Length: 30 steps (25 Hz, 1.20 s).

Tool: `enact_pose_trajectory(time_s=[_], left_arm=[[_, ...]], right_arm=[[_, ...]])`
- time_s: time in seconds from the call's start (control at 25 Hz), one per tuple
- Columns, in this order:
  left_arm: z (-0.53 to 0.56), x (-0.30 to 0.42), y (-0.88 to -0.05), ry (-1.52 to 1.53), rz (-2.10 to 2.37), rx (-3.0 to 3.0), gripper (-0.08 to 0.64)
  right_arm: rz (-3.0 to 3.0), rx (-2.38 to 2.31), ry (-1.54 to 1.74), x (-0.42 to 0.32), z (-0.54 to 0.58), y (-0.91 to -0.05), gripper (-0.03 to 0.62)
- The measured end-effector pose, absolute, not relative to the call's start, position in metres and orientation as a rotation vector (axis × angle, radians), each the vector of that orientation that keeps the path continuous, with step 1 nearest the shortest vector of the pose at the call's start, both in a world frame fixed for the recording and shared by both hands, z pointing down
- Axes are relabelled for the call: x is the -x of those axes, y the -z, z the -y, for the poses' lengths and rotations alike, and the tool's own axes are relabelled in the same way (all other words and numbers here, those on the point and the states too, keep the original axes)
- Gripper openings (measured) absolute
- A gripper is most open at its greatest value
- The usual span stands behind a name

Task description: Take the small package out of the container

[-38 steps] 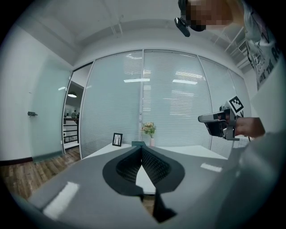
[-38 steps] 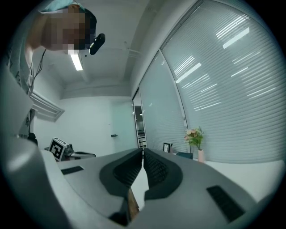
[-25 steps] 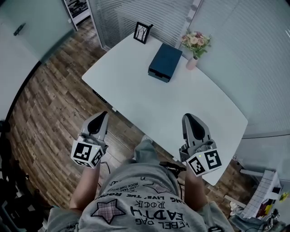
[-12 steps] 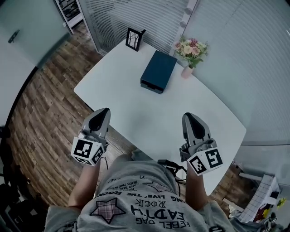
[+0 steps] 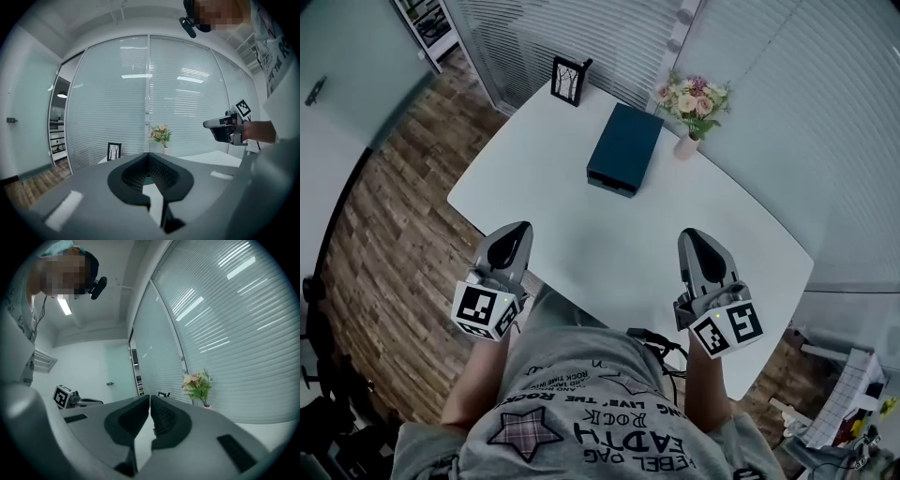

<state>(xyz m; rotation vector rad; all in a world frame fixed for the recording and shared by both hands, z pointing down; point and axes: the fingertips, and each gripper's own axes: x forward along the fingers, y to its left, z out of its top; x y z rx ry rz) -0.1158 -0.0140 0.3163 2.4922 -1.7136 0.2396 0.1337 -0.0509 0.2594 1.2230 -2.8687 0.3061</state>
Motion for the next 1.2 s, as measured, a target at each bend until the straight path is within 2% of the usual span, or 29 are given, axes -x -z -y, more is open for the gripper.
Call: enact_pose_trajectory(time_s=[0.48,1.2], left_arm=[[0.077,0.131,-0.307,-0.179,1.607,-2.642,0.011],[0.112,0.112,-0.36,-0.223,1.431,-2.632,0.011]], right_arm=[[2.718,-1.431,-0.299,-0.123,0.067,-0.264,0.017],[2.607,-1.341,-0.416,-0.112,0.103,-0.335,0.017]])
